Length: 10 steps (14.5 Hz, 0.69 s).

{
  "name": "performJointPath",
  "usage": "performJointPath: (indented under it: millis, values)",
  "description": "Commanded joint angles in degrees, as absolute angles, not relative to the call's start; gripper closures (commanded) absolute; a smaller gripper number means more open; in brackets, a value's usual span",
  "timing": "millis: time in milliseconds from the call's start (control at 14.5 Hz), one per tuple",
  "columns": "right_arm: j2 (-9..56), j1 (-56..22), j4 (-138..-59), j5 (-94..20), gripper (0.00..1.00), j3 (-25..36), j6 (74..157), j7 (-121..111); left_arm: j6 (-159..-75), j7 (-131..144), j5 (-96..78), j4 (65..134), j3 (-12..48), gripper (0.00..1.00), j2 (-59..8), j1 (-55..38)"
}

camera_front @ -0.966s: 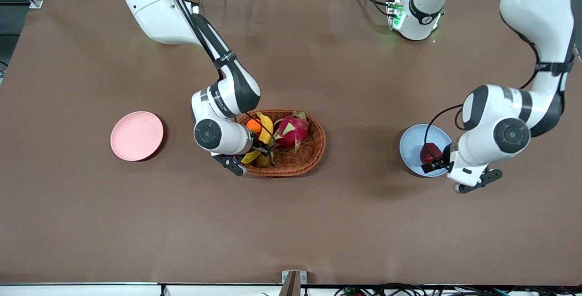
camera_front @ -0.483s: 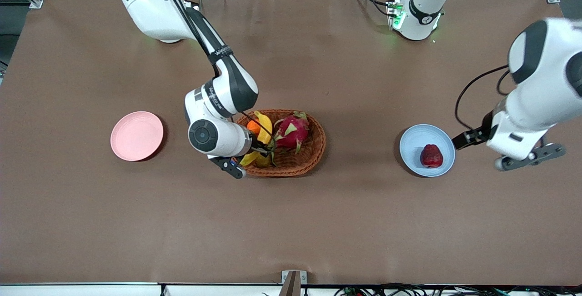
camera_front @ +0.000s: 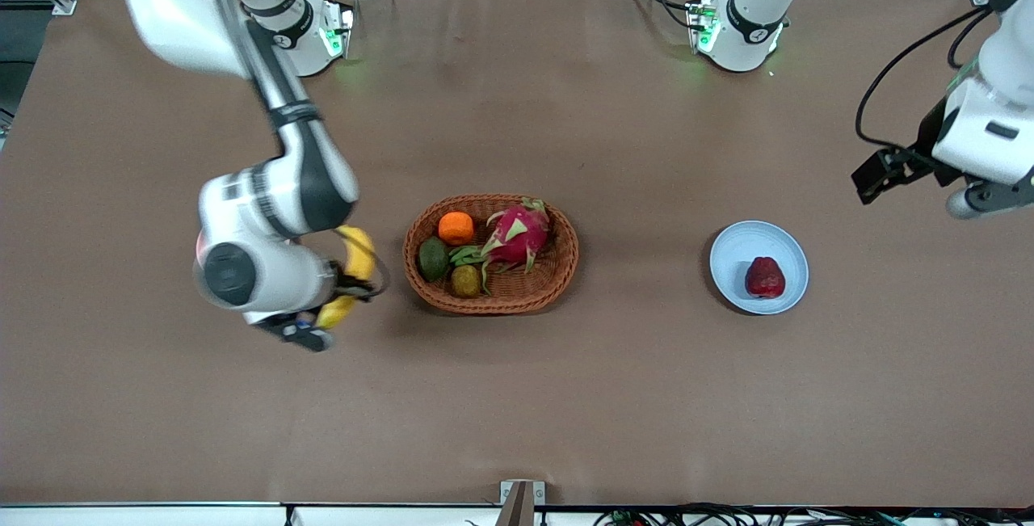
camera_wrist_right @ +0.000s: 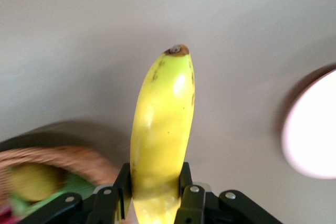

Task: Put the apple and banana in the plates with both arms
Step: 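Carry the yellow banana with the right gripper over the pink plate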

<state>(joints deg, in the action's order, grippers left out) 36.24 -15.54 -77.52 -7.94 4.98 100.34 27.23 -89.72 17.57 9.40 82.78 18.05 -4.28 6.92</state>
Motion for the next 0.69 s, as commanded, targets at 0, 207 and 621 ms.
performJointPath:
  millis: [0,207,621]
  values:
    - [34.1,-7.9,-82.1,-4.7,0.74,3.6,100.4,16.7,-88.3,9.4,6.9,85.0,14.7,0.00,-0.4,6.8]
    - [30.5,-2.9,-89.2,-4.4,0.73,3.6,101.7,4.4,-85.6,3.6,5.5,85.1,7.0,0.00,1.6,1.1]
    - [17.3,0.0,-113.6,0.3,0.73,3.7,116.5,-0.8,-82.9,4.1,0.4,89.1,5.0,0.00,5.4,0.5]
